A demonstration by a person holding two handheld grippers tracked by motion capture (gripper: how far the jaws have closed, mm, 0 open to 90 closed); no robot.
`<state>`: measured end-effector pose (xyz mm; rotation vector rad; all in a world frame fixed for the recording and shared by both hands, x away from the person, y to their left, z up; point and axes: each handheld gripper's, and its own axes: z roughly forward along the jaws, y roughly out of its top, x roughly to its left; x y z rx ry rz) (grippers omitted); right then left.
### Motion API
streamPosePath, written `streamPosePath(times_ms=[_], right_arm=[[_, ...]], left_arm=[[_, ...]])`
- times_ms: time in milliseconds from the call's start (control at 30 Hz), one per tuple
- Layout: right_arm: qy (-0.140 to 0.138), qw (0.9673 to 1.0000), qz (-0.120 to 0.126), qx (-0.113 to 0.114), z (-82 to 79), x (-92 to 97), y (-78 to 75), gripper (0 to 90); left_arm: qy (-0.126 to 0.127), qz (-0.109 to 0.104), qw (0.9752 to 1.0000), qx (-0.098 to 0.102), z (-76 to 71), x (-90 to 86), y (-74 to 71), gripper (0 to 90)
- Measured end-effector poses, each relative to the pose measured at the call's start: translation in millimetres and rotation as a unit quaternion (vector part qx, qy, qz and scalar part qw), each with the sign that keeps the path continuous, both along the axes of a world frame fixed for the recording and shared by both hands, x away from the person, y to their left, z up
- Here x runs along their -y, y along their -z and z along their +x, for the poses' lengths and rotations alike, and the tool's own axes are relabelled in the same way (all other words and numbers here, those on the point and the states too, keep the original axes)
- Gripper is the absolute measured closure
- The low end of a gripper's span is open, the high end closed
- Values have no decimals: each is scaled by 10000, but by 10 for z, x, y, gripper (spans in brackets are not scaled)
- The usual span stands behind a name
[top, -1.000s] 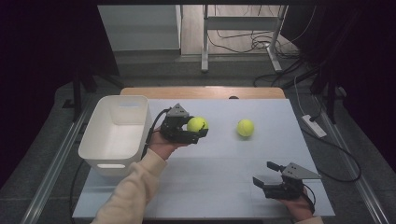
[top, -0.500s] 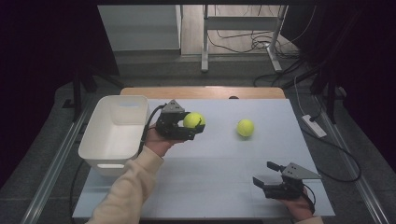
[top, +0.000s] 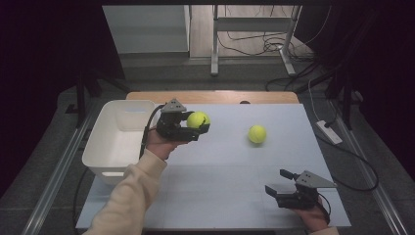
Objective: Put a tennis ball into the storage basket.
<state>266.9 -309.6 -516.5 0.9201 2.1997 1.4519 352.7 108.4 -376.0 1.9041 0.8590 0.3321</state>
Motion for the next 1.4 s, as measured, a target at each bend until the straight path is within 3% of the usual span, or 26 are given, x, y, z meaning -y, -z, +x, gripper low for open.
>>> streamPosePath(times_ms=[433, 1400], right_arm=[[2, 10000, -22, -4, -4, 2, -2, 137], [-31, 10000, -40, 59, -13, -7, -7, 139]], left_arm=[[-169, -86, 9998, 37, 24, -141, -72, 269], [-710, 114, 9974, 66, 92, -492, -114, 269]])
